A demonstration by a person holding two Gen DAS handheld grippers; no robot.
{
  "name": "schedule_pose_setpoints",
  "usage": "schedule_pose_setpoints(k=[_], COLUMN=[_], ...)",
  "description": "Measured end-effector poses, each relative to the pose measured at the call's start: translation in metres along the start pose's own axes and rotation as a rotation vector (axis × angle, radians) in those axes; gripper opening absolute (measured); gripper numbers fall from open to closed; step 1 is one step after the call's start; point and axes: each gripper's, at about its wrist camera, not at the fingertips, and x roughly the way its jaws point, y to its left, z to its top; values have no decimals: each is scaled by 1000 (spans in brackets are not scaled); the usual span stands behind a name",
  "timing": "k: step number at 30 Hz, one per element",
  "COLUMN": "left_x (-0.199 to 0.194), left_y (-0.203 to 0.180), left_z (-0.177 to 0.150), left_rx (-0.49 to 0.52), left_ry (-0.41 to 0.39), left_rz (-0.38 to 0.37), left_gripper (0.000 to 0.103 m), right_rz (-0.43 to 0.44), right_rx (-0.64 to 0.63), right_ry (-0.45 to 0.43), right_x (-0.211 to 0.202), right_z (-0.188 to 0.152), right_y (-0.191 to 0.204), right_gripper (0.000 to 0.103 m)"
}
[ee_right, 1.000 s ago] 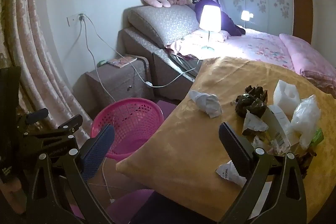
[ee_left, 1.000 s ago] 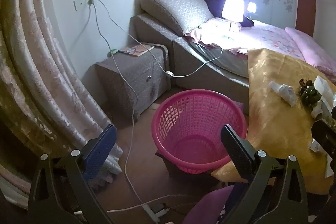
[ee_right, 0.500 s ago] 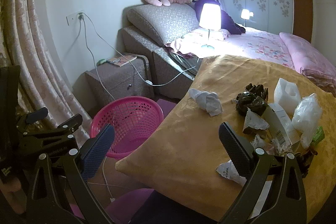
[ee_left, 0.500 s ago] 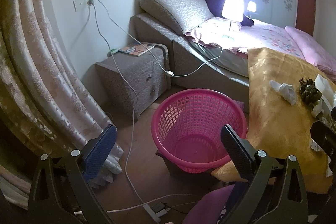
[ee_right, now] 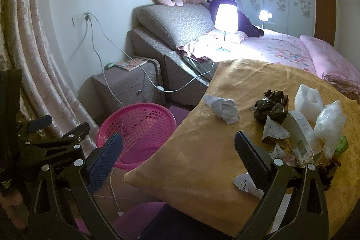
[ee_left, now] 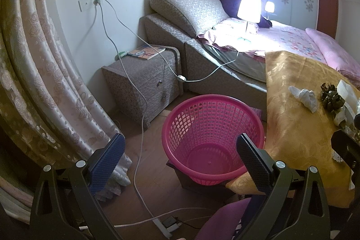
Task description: Collect trash
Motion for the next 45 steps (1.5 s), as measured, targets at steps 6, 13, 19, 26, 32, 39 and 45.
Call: schedule_pose_setpoints(k=[6,13,19,26,32,39,45], left_x=[0,0,0,0,0,2,2], left_y=[0,0,0,0,0,-1,-3], left_z=[0,0,0,0,0,-3,-2], left_rx=[1,-1,-1,-1,-1,-4,0], left_ry=[2,1,1,2,2,3,0], left_rz=[0,0,0,0,0,11,2], left_gripper=[95,95,95,95,95,95,95], right_rz=[-1,0,-1,0,0,0,-14], right_rx=[0,-1,1,1,0,3,2], right_ry=[0,1,0,2,2,2,-5], right_x=[0,0,0,0,0,0,-2], right_z=[0,0,0,0,0,0,-1], right_y=[0,0,0,0,0,-1,-4], right_gripper=[96,96,96,96,96,96,96])
